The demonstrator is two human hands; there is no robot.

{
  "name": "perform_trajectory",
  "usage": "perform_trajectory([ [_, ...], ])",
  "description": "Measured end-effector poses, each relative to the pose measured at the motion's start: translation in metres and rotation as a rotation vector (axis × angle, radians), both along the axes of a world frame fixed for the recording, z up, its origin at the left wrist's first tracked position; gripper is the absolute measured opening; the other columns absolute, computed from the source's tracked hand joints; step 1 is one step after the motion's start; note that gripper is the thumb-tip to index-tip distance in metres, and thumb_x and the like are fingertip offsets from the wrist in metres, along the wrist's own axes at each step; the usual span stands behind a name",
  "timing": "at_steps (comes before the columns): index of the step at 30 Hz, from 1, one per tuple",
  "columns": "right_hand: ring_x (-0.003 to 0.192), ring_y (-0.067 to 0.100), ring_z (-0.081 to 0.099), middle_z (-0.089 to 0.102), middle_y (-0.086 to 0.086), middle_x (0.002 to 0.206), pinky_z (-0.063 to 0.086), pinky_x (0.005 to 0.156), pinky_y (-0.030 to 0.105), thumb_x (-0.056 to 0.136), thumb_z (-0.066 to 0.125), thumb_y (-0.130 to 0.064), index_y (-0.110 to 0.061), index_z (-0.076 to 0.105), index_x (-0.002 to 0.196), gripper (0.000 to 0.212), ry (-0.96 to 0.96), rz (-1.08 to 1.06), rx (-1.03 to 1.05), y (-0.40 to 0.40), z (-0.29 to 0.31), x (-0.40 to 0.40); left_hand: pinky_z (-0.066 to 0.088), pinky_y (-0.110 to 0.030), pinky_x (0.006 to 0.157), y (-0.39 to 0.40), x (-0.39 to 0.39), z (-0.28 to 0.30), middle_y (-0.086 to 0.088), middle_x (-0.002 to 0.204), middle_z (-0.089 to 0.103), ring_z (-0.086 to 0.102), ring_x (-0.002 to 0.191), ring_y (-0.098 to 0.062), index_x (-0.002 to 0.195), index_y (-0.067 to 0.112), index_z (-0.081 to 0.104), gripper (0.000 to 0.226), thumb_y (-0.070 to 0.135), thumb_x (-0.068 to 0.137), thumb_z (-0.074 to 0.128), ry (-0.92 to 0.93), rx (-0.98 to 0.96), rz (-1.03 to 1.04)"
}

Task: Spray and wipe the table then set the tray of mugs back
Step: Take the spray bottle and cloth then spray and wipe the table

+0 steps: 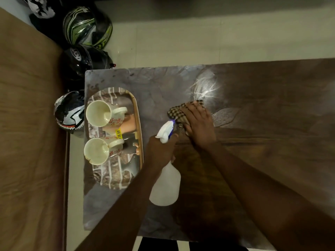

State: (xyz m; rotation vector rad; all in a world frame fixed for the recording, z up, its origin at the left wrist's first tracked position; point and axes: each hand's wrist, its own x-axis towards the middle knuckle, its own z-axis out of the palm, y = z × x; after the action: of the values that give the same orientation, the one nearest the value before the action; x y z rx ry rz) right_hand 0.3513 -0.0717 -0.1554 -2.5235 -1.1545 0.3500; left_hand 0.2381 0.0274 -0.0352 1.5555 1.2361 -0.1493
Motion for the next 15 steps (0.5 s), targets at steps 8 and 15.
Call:
perform_trajectory([
  [8, 0.134, 0.026, 0.033, 0.046, 0.004, 0.141, 0.023, 0.112, 0.050, 0.086, 0.054, -0.031, -0.022, 0.042, 0.134, 0.051, -0.044, 0.619, 0.078, -0.016, -0.017, -0.005, 0.045, -0.010, 0.053, 0.030, 0.027, -0.009, 0.002, 0.075, 0.063, 0.056, 0.059, -0.002, 0.108, 0.007, 0.068, 0.026, 0.024, 0.088, 0.066, 0.014, 0.022, 0.067],
  [15, 0.139, 0.026, 0.029, 0.044, 0.006, 0.143, 0.017, 0.112, 0.045, 0.087, 0.053, -0.025, -0.017, 0.045, 0.136, 0.050, -0.021, -0.153, 0.064, 0.073, -0.006, 0.064, 0.044, -0.028, 0.049, 0.052, 0.055, -0.007, -0.013, 0.065, 0.065, 0.050, 0.038, -0.017, 0.068, 0.027, 0.059, 0.023, 0.035, 0.088, 0.067, -0.032, -0.018, 0.017],
])
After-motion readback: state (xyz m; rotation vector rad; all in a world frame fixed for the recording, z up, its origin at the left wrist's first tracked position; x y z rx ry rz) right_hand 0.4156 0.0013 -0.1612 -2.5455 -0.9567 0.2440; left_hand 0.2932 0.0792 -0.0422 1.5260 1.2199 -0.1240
